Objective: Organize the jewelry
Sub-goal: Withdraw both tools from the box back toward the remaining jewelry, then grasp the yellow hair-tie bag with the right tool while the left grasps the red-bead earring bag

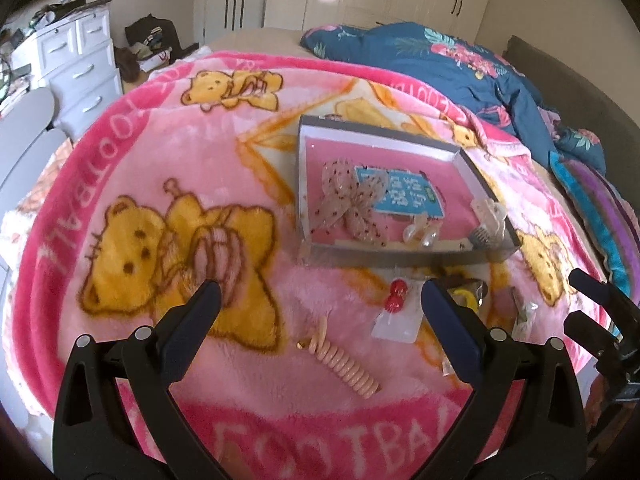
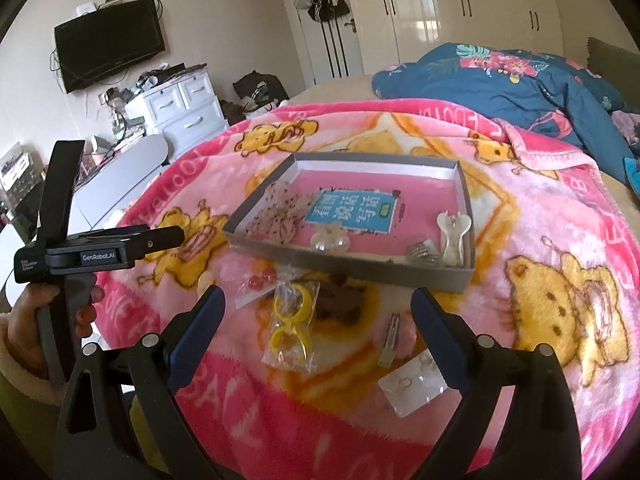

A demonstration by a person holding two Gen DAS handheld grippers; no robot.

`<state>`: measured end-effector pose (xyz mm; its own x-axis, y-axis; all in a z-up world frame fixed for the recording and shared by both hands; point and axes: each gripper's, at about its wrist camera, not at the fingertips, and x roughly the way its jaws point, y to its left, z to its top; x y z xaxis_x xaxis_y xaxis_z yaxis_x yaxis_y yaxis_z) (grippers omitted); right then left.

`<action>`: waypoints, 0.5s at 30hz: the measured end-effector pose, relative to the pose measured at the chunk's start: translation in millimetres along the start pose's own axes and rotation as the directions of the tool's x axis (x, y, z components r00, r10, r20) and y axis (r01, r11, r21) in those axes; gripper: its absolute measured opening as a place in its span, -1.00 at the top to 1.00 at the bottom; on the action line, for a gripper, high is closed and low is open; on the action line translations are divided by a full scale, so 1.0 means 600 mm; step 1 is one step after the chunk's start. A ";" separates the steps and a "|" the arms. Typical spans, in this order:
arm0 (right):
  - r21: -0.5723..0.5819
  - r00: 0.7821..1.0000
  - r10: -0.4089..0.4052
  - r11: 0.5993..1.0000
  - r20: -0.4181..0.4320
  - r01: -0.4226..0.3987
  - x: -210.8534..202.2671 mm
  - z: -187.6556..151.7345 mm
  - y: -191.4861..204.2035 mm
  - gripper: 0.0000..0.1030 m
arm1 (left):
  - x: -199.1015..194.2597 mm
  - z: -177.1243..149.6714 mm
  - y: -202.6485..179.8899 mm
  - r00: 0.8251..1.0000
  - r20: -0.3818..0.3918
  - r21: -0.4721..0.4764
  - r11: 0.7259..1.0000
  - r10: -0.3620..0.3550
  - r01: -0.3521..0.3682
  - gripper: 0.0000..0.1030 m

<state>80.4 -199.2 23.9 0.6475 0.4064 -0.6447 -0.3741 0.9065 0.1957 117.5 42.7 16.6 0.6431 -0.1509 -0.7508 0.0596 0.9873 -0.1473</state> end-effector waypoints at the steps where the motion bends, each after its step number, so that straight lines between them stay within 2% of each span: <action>1: 0.000 1.000 0.002 1.000 -0.008 -0.002 0.003 -0.004 0.001 -0.81 | 0.002 -0.003 0.001 1.000 -0.005 0.002 1.000 0.000 0.000 -0.82; 15: 0.003 0.995 0.014 1.000 -0.098 -0.013 0.048 -0.042 0.012 -0.81 | 0.037 -0.017 -0.006 0.998 -0.062 0.041 0.999 -0.019 0.022 -0.81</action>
<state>79.4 -183.9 -11.8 0.5742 0.4055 -0.7112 -0.3805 0.9014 0.2067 123.7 35.5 -5.8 0.5928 -0.1725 -0.7866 0.1047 0.9850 -0.1371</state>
